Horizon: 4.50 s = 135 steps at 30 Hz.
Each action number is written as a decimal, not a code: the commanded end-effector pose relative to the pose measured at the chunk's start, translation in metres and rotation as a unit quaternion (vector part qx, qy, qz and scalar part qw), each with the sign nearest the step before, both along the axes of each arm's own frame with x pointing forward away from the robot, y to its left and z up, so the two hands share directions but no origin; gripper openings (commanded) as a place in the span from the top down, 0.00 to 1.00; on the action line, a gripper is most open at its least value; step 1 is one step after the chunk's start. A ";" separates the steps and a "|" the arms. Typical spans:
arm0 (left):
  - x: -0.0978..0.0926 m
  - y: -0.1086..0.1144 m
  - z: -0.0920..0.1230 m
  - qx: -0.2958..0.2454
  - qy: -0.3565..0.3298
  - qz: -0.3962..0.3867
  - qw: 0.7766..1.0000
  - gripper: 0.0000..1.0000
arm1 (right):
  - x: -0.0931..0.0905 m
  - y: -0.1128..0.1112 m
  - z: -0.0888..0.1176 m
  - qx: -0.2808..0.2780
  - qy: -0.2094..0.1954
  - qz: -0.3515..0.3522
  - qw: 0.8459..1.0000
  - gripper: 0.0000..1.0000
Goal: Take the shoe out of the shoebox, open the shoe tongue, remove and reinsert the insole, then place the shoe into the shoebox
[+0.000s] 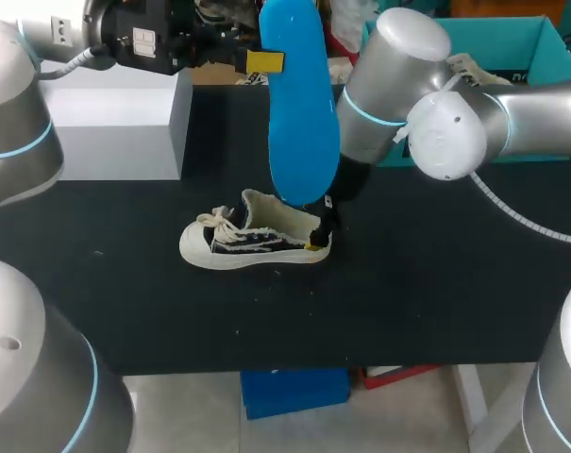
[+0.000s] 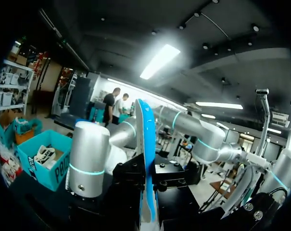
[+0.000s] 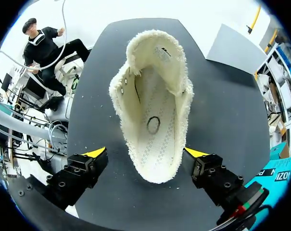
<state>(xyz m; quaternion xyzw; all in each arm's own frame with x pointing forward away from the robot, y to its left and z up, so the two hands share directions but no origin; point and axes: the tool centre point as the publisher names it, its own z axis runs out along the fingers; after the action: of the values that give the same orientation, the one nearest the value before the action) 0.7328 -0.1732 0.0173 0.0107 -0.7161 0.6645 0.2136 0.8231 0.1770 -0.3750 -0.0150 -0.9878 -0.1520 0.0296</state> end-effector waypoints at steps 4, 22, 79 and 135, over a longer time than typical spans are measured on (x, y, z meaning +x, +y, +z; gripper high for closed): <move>-0.001 -0.001 -0.001 0.000 0.000 0.001 1.000 1.00 | -0.002 0.012 0.004 -0.118 0.007 0.014 0.993 0.00; -0.001 -0.001 -0.001 0.000 0.000 0.001 1.000 1.00 | 0.004 0.025 0.008 -0.152 -0.003 0.017 0.988 0.00; -0.001 -0.001 -0.001 0.000 0.000 0.001 1.000 1.00 | 0.015 0.000 -0.022 0.236 -0.046 0.022 0.970 0.00; -0.001 -0.001 -0.001 0.000 0.000 0.001 1.000 1.00 | 0.041 0.006 -0.004 -0.051 0.005 0.005 0.999 0.00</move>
<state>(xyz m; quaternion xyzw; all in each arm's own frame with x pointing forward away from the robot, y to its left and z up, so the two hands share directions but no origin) 0.7326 -0.1732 0.0173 0.0107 -0.7161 0.6645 0.2136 0.8599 0.1711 -0.3785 -0.0136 -0.9723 -0.2312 0.0309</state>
